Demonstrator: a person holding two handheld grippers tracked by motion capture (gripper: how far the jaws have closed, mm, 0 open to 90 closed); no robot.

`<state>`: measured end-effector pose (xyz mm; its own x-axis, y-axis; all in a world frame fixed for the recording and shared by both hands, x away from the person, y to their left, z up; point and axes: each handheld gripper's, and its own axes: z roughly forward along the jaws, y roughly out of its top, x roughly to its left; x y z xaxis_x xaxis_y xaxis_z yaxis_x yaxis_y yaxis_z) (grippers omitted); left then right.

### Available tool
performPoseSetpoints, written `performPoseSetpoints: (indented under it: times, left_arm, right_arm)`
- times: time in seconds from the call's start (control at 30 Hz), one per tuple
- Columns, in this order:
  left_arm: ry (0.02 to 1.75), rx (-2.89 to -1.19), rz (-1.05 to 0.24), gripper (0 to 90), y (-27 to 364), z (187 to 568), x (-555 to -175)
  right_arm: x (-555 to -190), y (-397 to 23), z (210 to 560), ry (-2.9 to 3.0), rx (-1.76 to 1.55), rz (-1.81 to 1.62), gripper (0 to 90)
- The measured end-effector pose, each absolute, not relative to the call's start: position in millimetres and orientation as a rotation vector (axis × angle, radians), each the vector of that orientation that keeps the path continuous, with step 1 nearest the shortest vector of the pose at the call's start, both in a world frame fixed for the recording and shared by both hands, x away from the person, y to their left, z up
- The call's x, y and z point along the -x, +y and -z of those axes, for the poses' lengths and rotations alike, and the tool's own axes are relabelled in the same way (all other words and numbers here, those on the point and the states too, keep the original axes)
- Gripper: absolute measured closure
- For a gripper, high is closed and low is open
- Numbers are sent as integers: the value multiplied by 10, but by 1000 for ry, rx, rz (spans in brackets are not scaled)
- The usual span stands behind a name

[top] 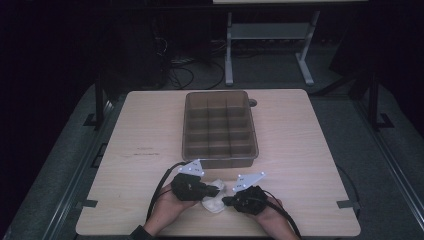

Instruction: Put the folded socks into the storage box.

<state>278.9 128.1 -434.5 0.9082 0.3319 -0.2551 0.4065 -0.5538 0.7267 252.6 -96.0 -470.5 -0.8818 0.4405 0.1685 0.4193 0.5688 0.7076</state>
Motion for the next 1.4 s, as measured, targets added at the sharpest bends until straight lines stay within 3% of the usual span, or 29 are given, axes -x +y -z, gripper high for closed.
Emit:
performPoseSetpoints:
  times: [0.73, 0.97, 1.2, 1.4]
  left_arm:
    - [527, -2304, 67, 863, 1149, 4567, -2747]
    - [537, -2285, 81, 835, 1168, 4550, -2750]
    - [530, -2257, 64, 704, 1199, 4463, -2736]
    - [525, -2217, 32, 608, 1263, 4349, -2710]
  right_arm:
    - [-2607, -1066, 4688, 2678, -784, -1251, 895]
    - [-2623, -1267, 4650, 2630, -818, -1274, 749]
    - [-2627, -1491, 4631, 2570, -855, -1223, 569]
    - [-2624, -1710, 4631, 2512, -906, -1194, 468]
